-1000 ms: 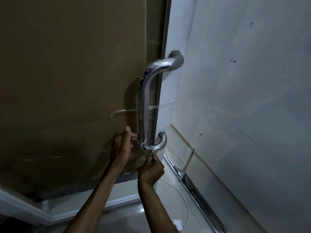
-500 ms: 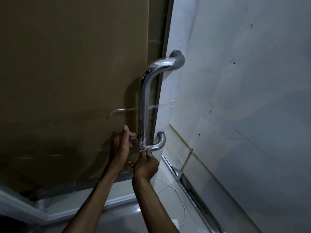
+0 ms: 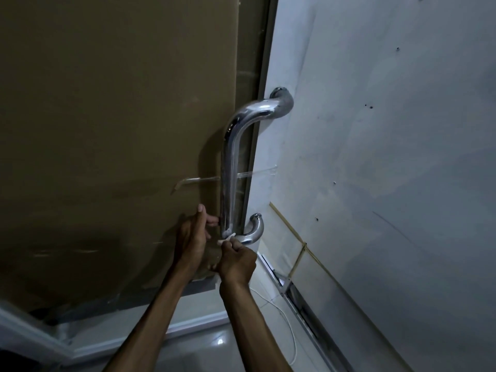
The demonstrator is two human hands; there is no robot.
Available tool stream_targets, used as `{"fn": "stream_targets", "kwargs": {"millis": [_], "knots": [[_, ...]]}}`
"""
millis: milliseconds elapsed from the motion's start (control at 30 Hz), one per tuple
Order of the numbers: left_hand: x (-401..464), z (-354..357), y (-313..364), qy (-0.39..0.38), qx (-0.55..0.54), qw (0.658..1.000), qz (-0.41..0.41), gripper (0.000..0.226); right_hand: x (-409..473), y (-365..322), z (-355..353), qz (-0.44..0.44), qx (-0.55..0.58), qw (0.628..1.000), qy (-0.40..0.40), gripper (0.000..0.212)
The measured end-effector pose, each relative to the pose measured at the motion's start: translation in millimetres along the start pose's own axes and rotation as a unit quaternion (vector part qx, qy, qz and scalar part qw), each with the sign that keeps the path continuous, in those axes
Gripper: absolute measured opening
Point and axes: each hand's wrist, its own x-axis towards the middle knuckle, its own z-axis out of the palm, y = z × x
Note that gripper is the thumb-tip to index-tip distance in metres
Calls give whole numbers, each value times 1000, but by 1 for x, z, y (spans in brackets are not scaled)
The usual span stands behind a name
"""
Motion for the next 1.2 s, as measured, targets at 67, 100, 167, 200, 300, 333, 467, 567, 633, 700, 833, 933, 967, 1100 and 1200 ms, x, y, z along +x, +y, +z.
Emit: {"fn": "stream_targets", "kwargs": {"millis": [67, 100, 167, 200, 300, 333, 467, 567, 633, 700, 833, 933, 967, 1100, 1200], "knots": [[0, -1, -3, -1, 1, 1000, 13, 63, -3, -3, 1, 1, 7, 1000, -4, 14], [-1, -2, -4, -4, -1, 1000, 13, 65, -5, -7, 1, -4, 5, 1000, -10, 13], [1, -1, -7, -6, -3, 1000, 4, 63, -2, -12, 3, -13, -14, 1000, -13, 13], [1, -2, -9, -7, -1, 1000, 2, 60, 0, -10, 2, -14, -22, 1000, -15, 14], [6, -2, -9, -4, -9, 1000, 9, 59, 3, -12, -1, -18, -22, 999, -24, 17], [5, -2, -9, -4, -13, 1000, 7, 60, 4, -13, -3, -21, -16, 999, -32, 18], [0, -2, -4, -6, -16, 1000, -13, 63, 0, -19, -12, -20, 3, 999, -48, 18], [1, -4, -5, -11, -13, 1000, -5, 66, 1, -21, -15, -34, 4, 999, -41, 22], [0, -5, -6, -15, -10, 1000, -7, 64, 2, -22, -11, -52, -14, 998, -27, 26], [0, -4, -6, -17, -6, 1000, -10, 58, 1, -18, -8, -52, -12, 998, -27, 25], [3, -3, -7, -5, -14, 1000, -16, 57, -2, -5, -2, -52, -4, 998, -30, 18], [2, -3, -6, -10, -9, 1000, -14, 59, 1, -7, 3, -70, -12, 997, -23, 12], [1, -4, -6, -10, -11, 1000, -14, 58, 0, -7, 2, -71, -9, 997, -23, 16], [4, -3, -10, -10, -10, 1000, -9, 55, -6, -4, -5, -64, -1, 998, -27, 21], [4, -5, -11, -14, 0, 1000, -6, 57, -7, -26, -8, -73, 28, 996, -37, 13]]}}
